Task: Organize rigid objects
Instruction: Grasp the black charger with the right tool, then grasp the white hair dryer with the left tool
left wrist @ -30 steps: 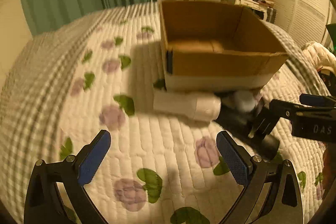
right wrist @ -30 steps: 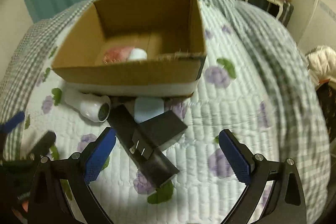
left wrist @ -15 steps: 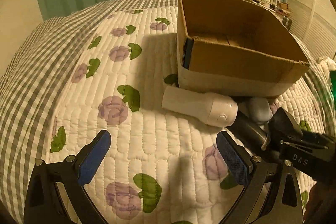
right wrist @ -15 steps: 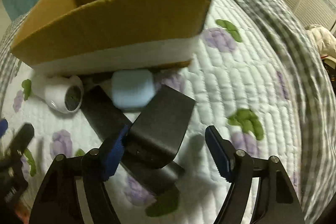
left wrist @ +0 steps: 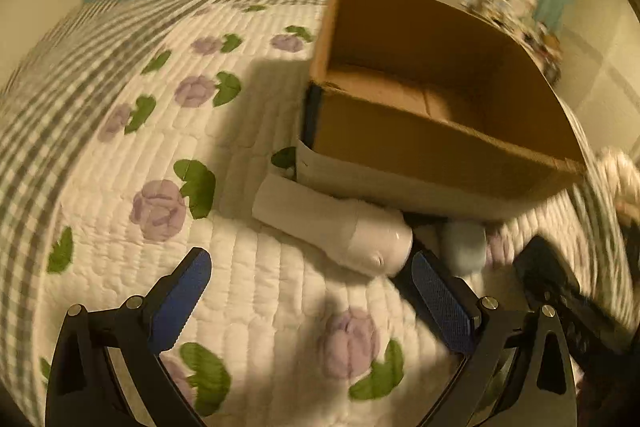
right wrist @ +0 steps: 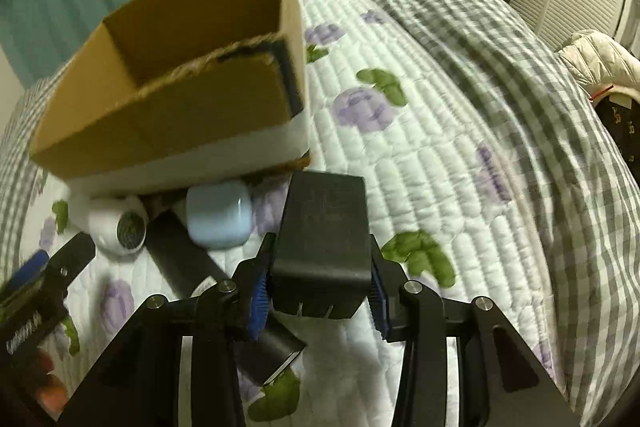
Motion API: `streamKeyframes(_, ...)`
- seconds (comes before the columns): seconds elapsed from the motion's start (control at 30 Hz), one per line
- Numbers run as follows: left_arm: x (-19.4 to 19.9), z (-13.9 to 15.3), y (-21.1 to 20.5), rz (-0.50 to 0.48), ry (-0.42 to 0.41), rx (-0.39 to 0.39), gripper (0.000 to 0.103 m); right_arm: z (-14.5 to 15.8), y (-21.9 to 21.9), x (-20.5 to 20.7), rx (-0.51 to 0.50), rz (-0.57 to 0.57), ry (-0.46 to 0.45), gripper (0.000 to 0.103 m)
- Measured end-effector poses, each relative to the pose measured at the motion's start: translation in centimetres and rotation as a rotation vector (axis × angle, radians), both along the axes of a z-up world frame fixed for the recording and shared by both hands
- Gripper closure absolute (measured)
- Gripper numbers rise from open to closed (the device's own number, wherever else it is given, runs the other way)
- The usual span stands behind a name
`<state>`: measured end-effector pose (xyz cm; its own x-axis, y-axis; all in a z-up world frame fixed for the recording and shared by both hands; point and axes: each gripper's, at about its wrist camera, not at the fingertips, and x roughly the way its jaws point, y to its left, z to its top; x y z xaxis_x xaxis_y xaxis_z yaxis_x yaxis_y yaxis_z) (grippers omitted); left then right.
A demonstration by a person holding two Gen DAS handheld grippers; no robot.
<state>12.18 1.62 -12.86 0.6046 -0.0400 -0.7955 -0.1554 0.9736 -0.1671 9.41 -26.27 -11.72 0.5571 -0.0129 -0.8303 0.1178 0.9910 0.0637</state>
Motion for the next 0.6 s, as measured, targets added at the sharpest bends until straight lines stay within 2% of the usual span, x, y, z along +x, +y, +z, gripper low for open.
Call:
streamKeyframes(0.13,1.9,-1.0,-0.3,0.048,0.020,-0.022,0.002,-0.2,0.7,0.9,-0.002,0.006,-0.007,0.065)
streamKeyframes(0.33,3.8,-2.5,-0.2,0.093,0.041,-0.121,0.007,-0.6,0.9,1.4,-0.018,0.025,-0.003,0.065)
streamKeyframes(0.37,3.8,-2.5,-0.2,0.081,0.041,-0.135,0.017,-0.7,0.8,1.4,-0.018,0.027,-0.003,0.065)
streamKeyframes(0.47,3.4,-2.6,-0.3,0.054,0.059,-0.180,0.034,-0.7,1.1,1.0,-0.021,0.036,-0.007,0.065)
streamKeyframes(0.6,2.7,-2.3,0.3,0.019,0.083,-0.230,0.047,-0.4,1.1,0.7,-0.025,0.047,-0.015,0.065)
